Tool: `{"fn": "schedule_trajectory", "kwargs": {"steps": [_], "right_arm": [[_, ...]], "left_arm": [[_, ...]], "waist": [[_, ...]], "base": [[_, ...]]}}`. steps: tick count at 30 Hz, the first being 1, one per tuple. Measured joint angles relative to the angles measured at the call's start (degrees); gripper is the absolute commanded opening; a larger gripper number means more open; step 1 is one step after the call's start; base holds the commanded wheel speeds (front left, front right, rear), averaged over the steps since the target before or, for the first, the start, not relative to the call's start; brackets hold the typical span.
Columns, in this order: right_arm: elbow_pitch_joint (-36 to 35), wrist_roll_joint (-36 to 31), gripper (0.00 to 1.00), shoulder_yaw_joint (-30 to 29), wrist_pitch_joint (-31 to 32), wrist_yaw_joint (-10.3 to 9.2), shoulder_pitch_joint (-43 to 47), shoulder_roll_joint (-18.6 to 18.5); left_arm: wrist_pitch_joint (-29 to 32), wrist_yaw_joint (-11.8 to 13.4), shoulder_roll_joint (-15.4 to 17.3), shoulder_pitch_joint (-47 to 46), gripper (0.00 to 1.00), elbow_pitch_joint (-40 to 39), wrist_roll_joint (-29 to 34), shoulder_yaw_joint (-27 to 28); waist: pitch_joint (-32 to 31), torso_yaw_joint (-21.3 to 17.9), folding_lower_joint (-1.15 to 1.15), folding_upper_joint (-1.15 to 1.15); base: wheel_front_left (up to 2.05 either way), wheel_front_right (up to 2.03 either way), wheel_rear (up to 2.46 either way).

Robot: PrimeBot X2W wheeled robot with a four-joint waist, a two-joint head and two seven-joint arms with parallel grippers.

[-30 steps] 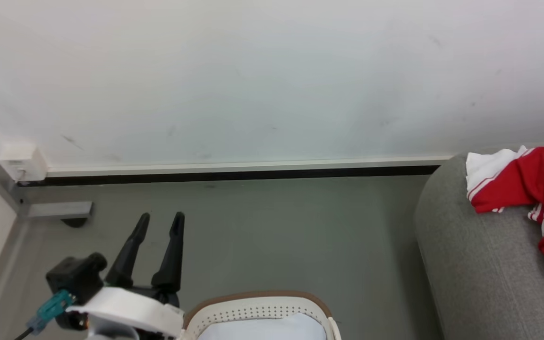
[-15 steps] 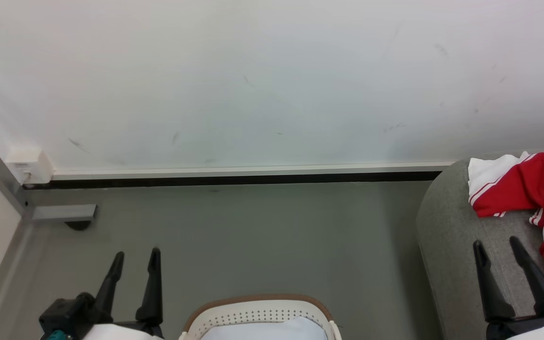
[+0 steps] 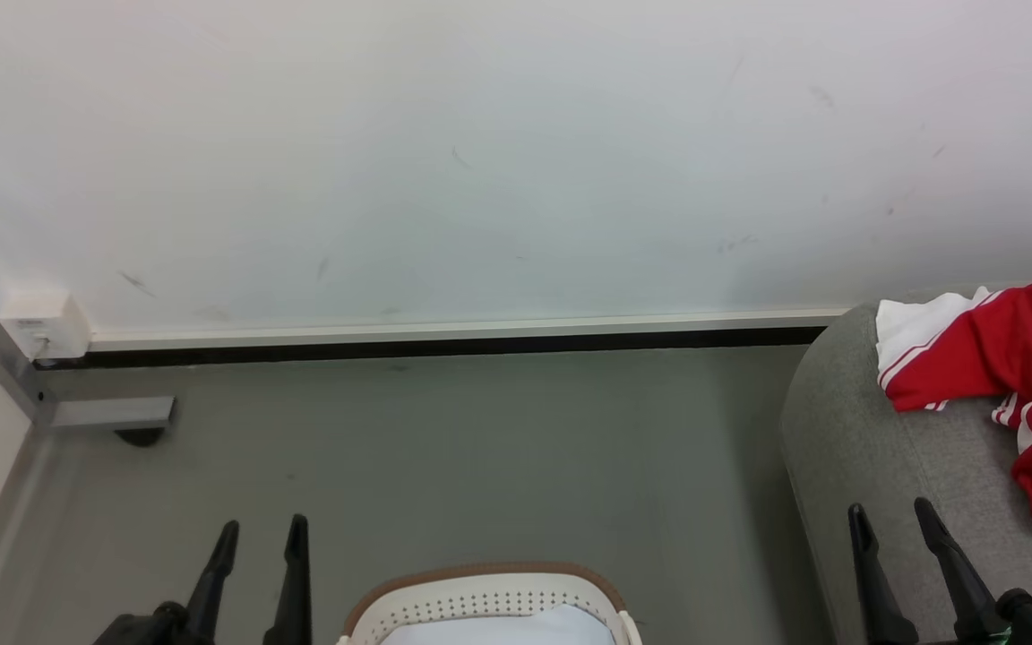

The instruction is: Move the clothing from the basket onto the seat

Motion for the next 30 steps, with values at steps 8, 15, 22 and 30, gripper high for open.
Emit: {"fn": "schedule_trajectory", "kwargs": {"steps": [8,15,22,30], "right_arm": [[1.1,0.5,1.00,0.7,-0.2,0.00,-1.6,0.3],[1.1,0.7,1.00,0.8,0.1,0.00,-2.5,0.6],[1.4,0.7,1.00,1.2,0.1,0.00,-2.6,0.7],[3.4,0.9,0.00,2.0,0.3,0.01,-1.5,1.0]], "left_arm": [[0.0,-3.0,-2.4,0.0,1.00,1.3,2.6,2.4],[0.0,-4.2,-3.5,-0.2,1.00,1.9,4.4,4.0],[0.0,-5.2,-4.2,-0.3,1.00,2.2,5.2,5.1],[0.1,-5.9,-4.8,0.5,0.00,4.5,5.4,5.2]], "waist": [[-0.3,0.1,0.00,0.00],[-0.3,-0.1,0.00,0.00],[-0.2,-0.5,0.00,0.00],[-0.1,-0.7,0.00,0.00]], "base": [[0.00,0.00,0.00],[0.00,0.00,0.00],[0.00,0.00,0.00],[0.00,0.00,0.00]]}}
